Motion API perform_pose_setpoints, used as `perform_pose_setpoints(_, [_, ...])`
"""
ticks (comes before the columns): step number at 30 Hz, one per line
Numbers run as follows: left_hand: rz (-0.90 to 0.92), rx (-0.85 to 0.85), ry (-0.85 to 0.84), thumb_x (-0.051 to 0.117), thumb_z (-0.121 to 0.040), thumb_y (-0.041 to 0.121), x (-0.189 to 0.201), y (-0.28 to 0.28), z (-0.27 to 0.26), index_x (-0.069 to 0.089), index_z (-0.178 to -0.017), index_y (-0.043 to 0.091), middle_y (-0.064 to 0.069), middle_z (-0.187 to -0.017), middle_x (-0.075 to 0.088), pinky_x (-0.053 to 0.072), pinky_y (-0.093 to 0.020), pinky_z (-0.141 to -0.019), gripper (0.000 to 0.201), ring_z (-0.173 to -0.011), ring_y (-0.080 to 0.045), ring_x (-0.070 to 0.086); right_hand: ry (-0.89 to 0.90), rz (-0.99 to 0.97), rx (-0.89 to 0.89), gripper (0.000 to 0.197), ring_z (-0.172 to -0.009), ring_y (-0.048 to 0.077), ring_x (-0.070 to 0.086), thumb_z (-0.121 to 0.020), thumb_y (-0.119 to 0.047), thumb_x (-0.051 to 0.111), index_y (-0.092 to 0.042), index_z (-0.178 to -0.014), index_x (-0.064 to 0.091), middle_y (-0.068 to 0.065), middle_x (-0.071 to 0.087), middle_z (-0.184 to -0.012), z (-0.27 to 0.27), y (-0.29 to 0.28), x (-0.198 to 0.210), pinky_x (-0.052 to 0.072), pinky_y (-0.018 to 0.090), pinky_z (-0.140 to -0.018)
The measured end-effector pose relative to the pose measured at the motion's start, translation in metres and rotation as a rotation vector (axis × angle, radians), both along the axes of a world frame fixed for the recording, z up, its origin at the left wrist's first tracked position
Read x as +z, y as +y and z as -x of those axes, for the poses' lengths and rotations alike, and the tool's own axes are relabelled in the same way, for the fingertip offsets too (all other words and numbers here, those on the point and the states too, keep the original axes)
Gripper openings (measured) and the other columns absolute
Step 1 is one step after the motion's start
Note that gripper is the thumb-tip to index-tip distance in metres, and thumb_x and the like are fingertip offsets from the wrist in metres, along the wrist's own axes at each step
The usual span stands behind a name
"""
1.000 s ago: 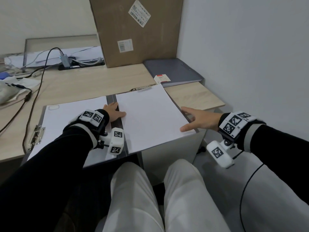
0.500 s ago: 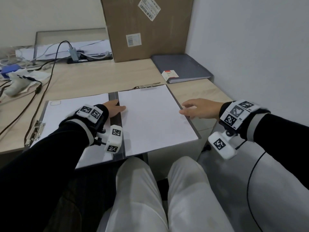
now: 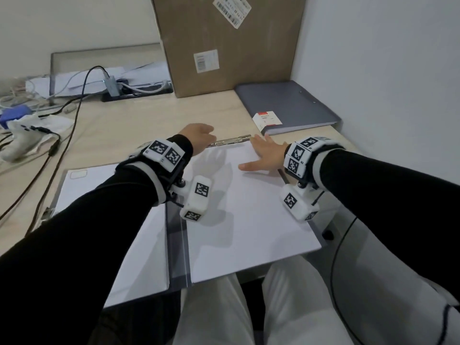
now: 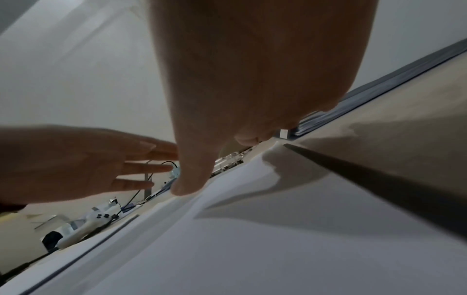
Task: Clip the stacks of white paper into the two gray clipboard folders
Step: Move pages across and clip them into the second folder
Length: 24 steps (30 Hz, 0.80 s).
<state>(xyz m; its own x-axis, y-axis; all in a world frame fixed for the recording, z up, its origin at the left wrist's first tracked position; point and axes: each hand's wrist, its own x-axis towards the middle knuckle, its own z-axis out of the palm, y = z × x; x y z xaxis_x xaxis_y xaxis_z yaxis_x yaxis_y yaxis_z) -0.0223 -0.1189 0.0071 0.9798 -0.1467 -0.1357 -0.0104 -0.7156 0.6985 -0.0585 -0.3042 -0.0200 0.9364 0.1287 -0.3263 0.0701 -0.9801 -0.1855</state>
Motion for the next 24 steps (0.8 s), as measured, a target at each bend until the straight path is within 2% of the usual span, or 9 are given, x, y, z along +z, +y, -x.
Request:
perform_pose_setpoints(2, [0.021,-0.053,-0.003,0.051,-0.094,0.012,0.001,-0.014,-0.006,0.048,-0.137,0.008,-0.006,-0.143,0.05,0.038,-0.018,-0.093,0.044,-0.121,-0.017,0.053,0.011,0.017,0.001,0.102,-0.149,0.022,-0.008,-0.083,-0.067,0.046,-0.008,-0.151,-0.002,0.002,-0.005,-0.161,-0.004,-0.003,-0.01,0.009,0.047,-0.116])
perform_pose_setpoints(5, [-0.018,-0.139,-0.009,0.048,-0.094,0.011,0.001,-0.034,-0.014,0.047,-0.139,0.009,-0.004,-0.144,0.049,0.033,-0.019,-0.104,0.044,-0.132,-0.017,0.046,0.06,0.043,0.01,0.11,-0.148,0.021,-0.014,-0.079,-0.071,0.047,-0.01,-0.15,-0.011,0.001,-0.016,-0.16,-0.009,-0.008,-0.02,0.005,0.048,-0.117])
perform_pose_setpoints(9, [-0.109,-0.241,0.03,0.045,-0.096,0.015,-0.009,-0.061,-0.024,0.04,-0.143,0.012,-0.003,-0.15,0.041,0.028,-0.023,-0.111,0.047,-0.138,-0.017,0.038,0.052,0.029,0.007,0.112,-0.148,0.022,-0.014,-0.077,-0.07,0.051,-0.013,-0.151,-0.011,0.001,-0.016,-0.16,-0.013,-0.009,-0.025,0.003,0.049,-0.117])
perform_pose_setpoints(13, [-0.198,-0.27,0.033,0.041,-0.097,0.012,-0.023,-0.081,-0.033,0.033,-0.145,0.007,-0.008,-0.15,0.04,0.025,-0.027,-0.115,0.049,-0.139,-0.021,0.037,0.046,0.044,0.011,0.109,-0.148,0.023,-0.012,-0.08,-0.064,0.053,-0.012,-0.151,-0.01,0.003,-0.014,-0.16,-0.01,-0.007,-0.022,0.004,0.047,-0.117])
perform_pose_setpoints(17, [-0.056,-0.164,-0.011,0.045,-0.095,0.015,-0.023,-0.082,-0.038,0.048,-0.136,0.011,-0.008,-0.137,0.054,0.039,-0.028,-0.104,0.041,-0.125,-0.023,0.052,0.045,0.045,0.001,0.109,-0.148,0.022,-0.012,-0.079,-0.065,0.053,-0.013,-0.151,-0.009,0.001,-0.014,-0.16,-0.01,-0.007,-0.022,0.004,0.048,-0.117])
perform_pose_setpoints(20, [-0.001,-0.079,-0.138,0.048,-0.093,0.018,-0.014,-0.066,-0.04,0.063,-0.12,0.013,-0.009,-0.122,0.065,0.045,-0.031,-0.098,0.032,-0.113,-0.026,0.06,0.066,0.039,-0.014,0.111,-0.148,0.021,-0.014,-0.077,-0.071,0.05,-0.015,-0.151,-0.01,-0.001,-0.016,-0.16,-0.012,-0.008,-0.024,0.001,0.049,-0.117])
perform_pose_setpoints(22, [-0.043,-0.04,-0.199,0.048,-0.092,0.018,-0.008,-0.05,-0.038,0.067,-0.113,0.012,-0.009,-0.116,0.069,0.046,-0.029,-0.098,0.029,-0.11,-0.025,0.062,0.071,0.045,-0.012,0.111,-0.148,0.022,-0.014,-0.077,-0.072,0.049,-0.014,-0.151,-0.01,0.0,-0.017,-0.16,-0.011,-0.008,-0.023,0.001,0.048,-0.117])
perform_pose_setpoints(24, [-0.163,-0.035,-0.22,0.047,-0.093,0.018,-0.005,-0.032,-0.034,0.067,-0.115,0.012,-0.007,-0.121,0.067,0.044,-0.027,-0.098,0.031,-0.113,-0.025,0.06,0.075,0.048,-0.013,0.11,-0.148,0.022,-0.014,-0.078,-0.071,0.049,-0.014,-0.151,-0.011,-0.001,-0.017,-0.16,-0.01,-0.007,-0.021,0.001,0.048,-0.117])
